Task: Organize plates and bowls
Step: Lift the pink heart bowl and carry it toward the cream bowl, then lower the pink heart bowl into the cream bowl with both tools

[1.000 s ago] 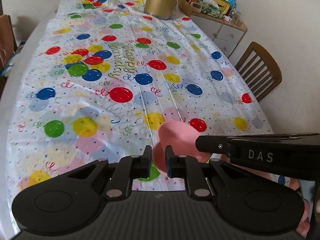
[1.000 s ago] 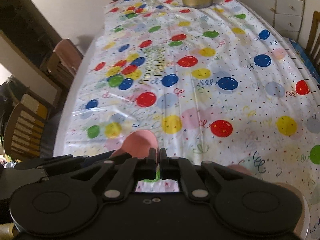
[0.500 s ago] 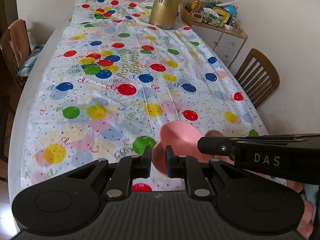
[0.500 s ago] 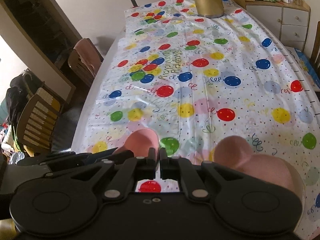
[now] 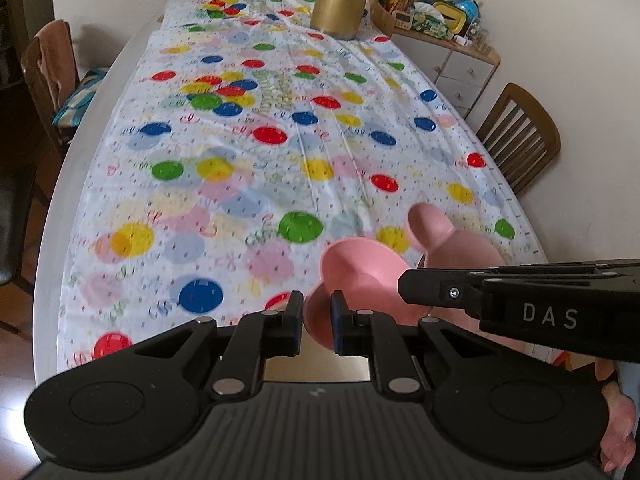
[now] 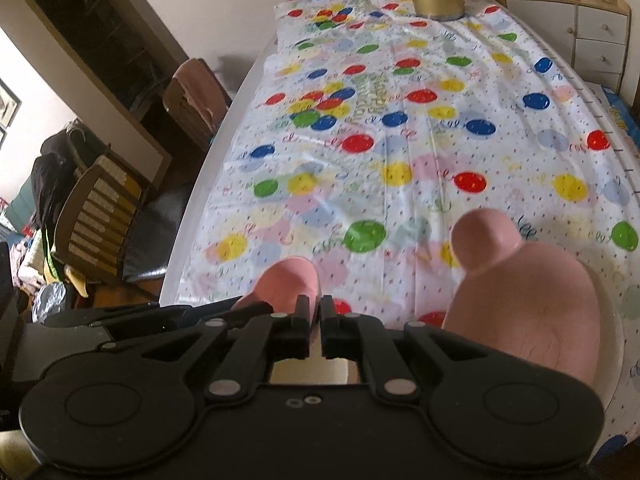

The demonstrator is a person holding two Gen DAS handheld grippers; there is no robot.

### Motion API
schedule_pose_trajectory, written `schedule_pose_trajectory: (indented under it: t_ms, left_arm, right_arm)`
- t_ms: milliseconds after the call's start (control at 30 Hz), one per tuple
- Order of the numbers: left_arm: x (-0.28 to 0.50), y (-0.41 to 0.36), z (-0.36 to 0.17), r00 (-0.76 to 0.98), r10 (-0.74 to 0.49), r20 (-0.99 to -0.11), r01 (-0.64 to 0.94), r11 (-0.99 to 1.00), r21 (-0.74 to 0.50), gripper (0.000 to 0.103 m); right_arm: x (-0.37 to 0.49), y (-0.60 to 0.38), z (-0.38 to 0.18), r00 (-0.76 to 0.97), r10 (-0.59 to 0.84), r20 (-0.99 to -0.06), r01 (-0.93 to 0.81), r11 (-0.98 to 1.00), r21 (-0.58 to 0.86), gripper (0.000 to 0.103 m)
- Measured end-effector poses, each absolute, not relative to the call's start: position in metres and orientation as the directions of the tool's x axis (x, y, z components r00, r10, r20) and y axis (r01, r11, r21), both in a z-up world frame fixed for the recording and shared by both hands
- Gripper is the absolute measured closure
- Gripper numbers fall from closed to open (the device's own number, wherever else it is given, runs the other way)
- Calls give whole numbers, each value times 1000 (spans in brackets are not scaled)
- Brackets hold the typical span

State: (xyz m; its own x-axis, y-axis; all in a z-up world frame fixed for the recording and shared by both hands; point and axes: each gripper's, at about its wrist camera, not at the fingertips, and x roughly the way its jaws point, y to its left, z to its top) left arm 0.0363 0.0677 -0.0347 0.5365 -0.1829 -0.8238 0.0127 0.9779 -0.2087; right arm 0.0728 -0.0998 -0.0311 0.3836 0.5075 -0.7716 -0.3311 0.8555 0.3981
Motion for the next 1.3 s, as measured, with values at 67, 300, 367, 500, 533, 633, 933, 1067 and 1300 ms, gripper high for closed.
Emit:
schedule_pose_trajectory:
  t_ms: [67,300,367,500,533,633,933,1067,1300]
  left_arm:
    - [30,70,-39,529,-179,-830,4,978,-209,89]
    - [19,76,-57,498,-165,-851,-23,979,-203,89]
    - [16,77,-63,485,-168,-858,-26,978,-205,89]
    - [14,77,-72,468,-166,-868,-25,979,-201,89]
    - [15,76,-74,463,-167,-870,-25,979,-201,89]
    - [15,74,-79,452,-169,-876,-17,980,-197,89]
    - [20,74,-87,428,-172,-887,-7,981,-194,89]
    - [22,74,-89,421,-175,-890,-8,980,-197,89]
    - [23,75,-91,415,-176,-893,-10,980,-198,89]
  right_arm:
    - [67,-97,-35,374,507,-777,-337,855,395,99]
    - [55,-85,-54,337,495,-801,-346,856,384,99]
    - [52,-83,-59,327,490,-808,-346,858,380,99]
    - [49,-80,-68,311,480,-821,-347,861,372,99]
    - [48,-79,-70,309,476,-823,-348,862,368,99]
    - [49,-79,-74,304,469,-829,-341,866,365,99]
    - [51,-77,-82,288,455,-843,-332,873,357,95]
    - [52,-76,-85,282,452,-846,-328,874,358,94]
    - [54,-78,-83,269,458,-847,-336,869,363,89]
